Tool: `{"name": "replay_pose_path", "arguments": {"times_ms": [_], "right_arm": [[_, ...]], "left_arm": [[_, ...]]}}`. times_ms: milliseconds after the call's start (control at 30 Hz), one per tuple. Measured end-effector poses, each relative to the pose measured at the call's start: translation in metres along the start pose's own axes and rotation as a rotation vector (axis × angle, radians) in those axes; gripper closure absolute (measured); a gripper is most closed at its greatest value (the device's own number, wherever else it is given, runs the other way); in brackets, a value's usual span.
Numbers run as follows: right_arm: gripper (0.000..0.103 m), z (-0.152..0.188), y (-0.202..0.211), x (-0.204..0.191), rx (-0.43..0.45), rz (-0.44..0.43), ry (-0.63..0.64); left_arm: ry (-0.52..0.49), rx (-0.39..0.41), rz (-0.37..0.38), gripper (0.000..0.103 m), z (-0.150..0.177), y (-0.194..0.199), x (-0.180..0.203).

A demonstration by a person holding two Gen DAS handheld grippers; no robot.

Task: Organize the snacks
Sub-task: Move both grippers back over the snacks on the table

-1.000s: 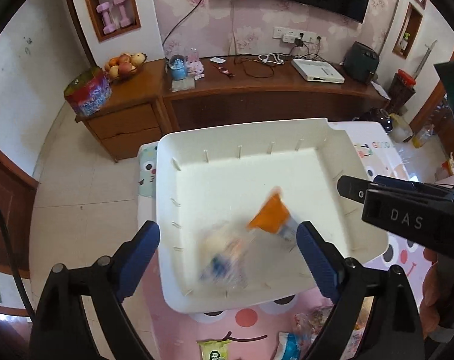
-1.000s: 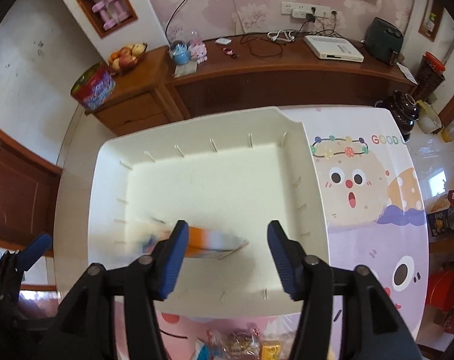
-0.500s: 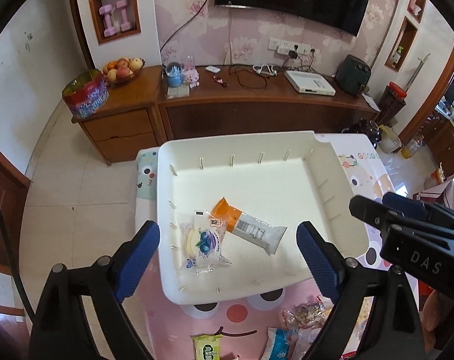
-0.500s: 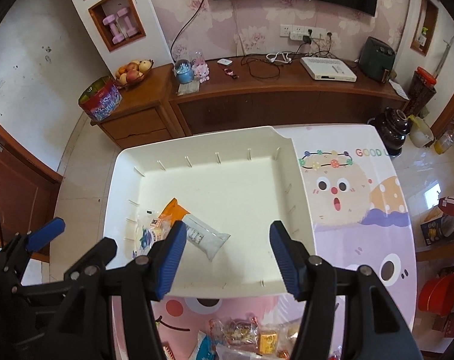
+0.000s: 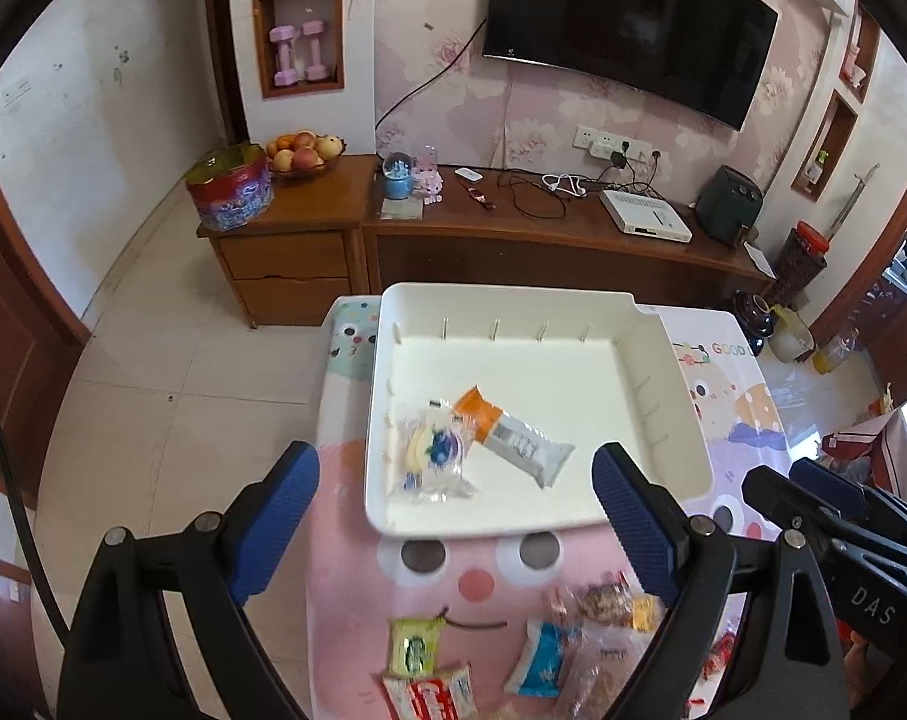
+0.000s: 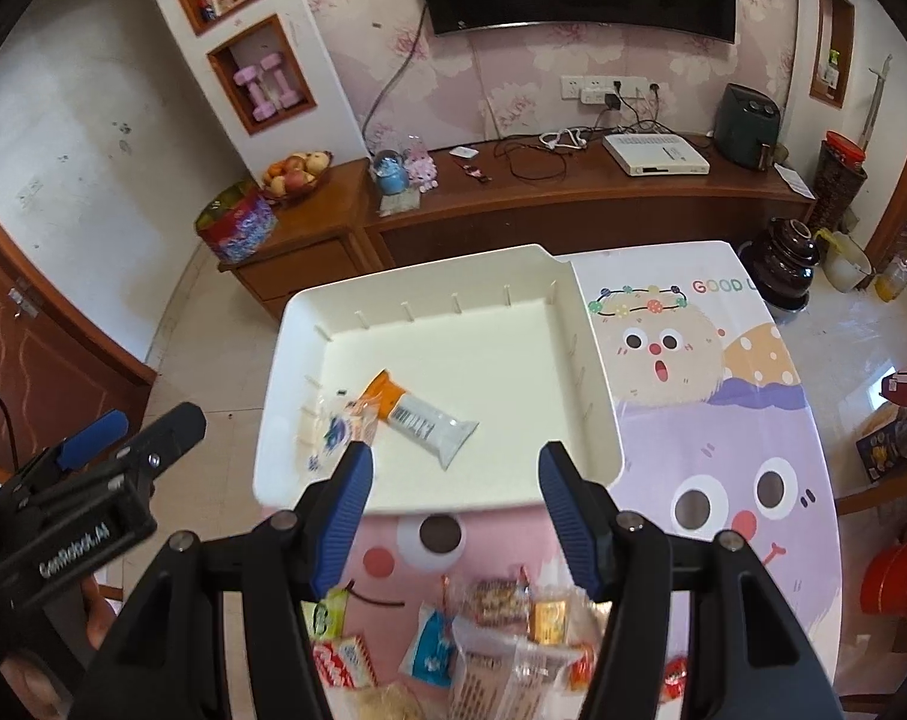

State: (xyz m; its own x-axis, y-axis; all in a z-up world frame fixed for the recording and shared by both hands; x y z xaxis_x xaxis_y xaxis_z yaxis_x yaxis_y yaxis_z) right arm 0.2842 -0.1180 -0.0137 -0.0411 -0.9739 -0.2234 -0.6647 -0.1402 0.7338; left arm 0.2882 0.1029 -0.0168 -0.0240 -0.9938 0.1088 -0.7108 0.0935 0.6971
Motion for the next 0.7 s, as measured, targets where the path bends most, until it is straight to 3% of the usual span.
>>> {"name": "replay_pose_path", "arguments": {"times_ms": [400,700], "right_arm": [[0.045,0.051,0.065,0.006,0.015,-0.096,0.060],[0.045,0.091,0.092,0.021,0.006,-0.035,0.121]], "left_arm": [[-0.095,0.043,-0.048,0.011,0.052,0.082,0.027],[-0.115,0.036,-0.079,0.011,0.088,0.114,0.030]]}}
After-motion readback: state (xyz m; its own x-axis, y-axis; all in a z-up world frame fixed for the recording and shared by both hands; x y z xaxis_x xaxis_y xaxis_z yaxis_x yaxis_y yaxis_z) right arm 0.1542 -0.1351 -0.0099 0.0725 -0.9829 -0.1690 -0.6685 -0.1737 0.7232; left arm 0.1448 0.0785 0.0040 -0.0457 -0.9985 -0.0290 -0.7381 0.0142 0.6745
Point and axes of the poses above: each gripper's, at about its wrist camera, not at the fingertips, and y roughly against the way its jaws point, x to its right, z to its underside, the point moved 5 cm from there along -y, roughly the way its jaws point, and after that the axes turned 10 degrees about x, right-handed, at the moved point
